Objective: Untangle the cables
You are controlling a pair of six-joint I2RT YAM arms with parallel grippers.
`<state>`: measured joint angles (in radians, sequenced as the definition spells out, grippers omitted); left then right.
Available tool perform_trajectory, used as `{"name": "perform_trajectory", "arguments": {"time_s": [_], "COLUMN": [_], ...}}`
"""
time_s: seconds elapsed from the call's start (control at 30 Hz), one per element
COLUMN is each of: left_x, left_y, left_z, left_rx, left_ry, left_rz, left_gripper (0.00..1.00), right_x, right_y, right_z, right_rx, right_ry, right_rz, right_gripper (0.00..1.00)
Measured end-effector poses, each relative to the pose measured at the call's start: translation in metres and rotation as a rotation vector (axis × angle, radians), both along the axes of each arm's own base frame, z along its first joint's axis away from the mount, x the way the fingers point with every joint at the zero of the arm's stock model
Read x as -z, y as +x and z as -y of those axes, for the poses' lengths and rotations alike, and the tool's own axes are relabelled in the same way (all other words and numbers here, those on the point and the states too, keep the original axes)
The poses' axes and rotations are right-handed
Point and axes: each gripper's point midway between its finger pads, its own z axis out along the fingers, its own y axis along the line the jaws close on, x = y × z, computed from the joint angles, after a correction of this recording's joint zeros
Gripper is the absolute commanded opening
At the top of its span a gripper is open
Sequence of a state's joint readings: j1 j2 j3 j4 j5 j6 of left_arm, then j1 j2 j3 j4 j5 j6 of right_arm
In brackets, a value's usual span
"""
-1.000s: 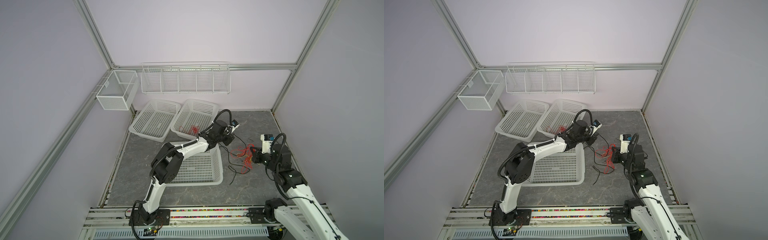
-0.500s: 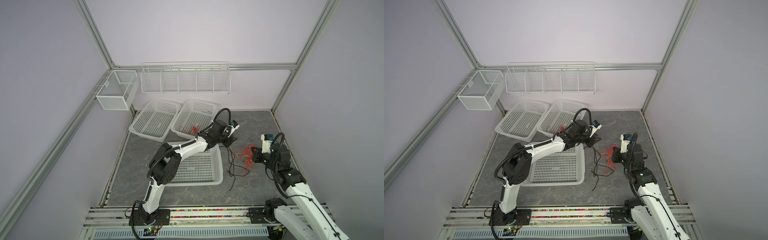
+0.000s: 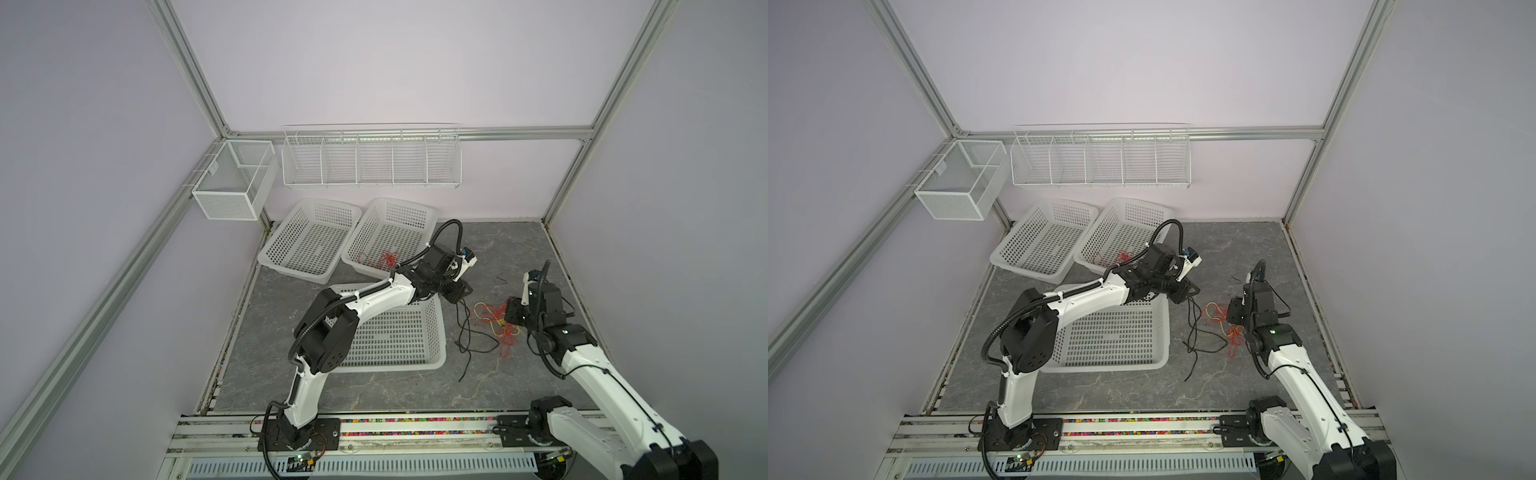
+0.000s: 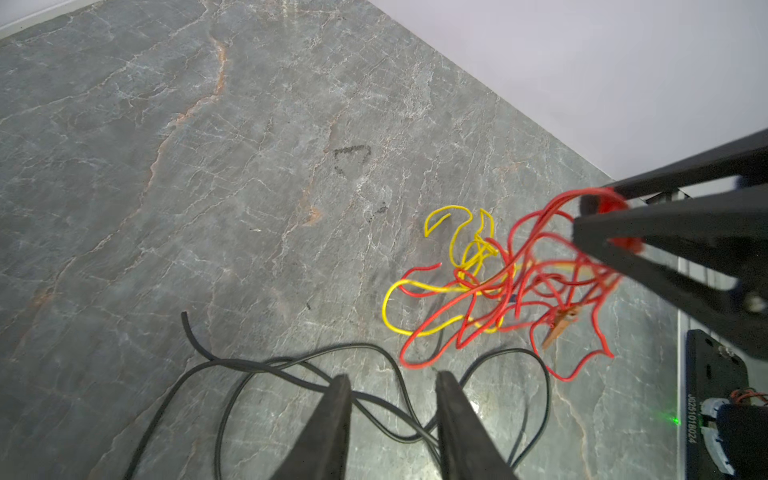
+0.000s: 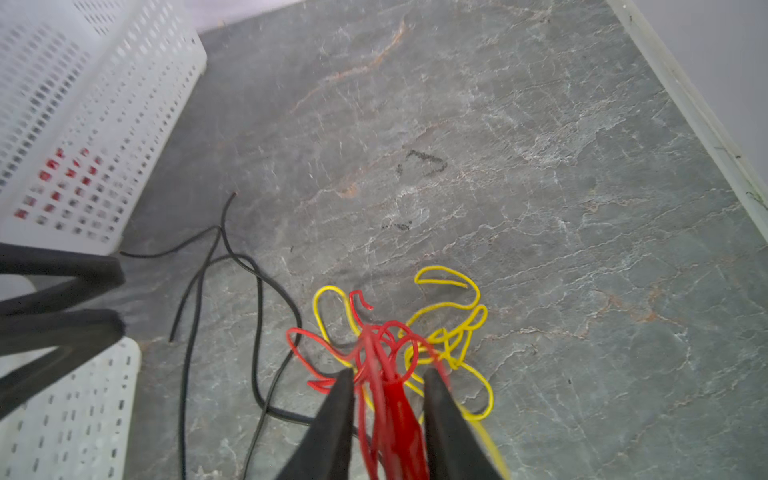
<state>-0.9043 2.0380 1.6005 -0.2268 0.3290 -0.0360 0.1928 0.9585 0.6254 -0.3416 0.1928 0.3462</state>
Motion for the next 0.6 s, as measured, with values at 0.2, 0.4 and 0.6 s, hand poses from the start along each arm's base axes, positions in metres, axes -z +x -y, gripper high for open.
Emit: {"name": "perform_trajectory", "arguments": {"time_s": [0.2,0.4,0.6], "left_x": [-0.021,-0.051,-0.064], "left_y": [-0.004,-0.005,-0.007], "left_z": [-0.010,-0.019,-0.029], "left_rx": [-0.028,-0.060,-0.089], "left_ry": [-0.042,-0.118,-0.157], "left_rz": [0.036,0.097,0.136], "left_gripper": [0.35,0.35,0.35], "right_x": [0.003,-0.009,-0.001], "right_y": [0.000,-0.004,-0.004], "right_z": [-0.015,-0.043,-0.070], "right_rx": [-0.062,-0.199,-0.312], "right_ry": [0.015,0.072,0.137], "right_rz": [-0.020,0.015,-0.015], "right_gripper": [0.62,0.65,0.65]}}
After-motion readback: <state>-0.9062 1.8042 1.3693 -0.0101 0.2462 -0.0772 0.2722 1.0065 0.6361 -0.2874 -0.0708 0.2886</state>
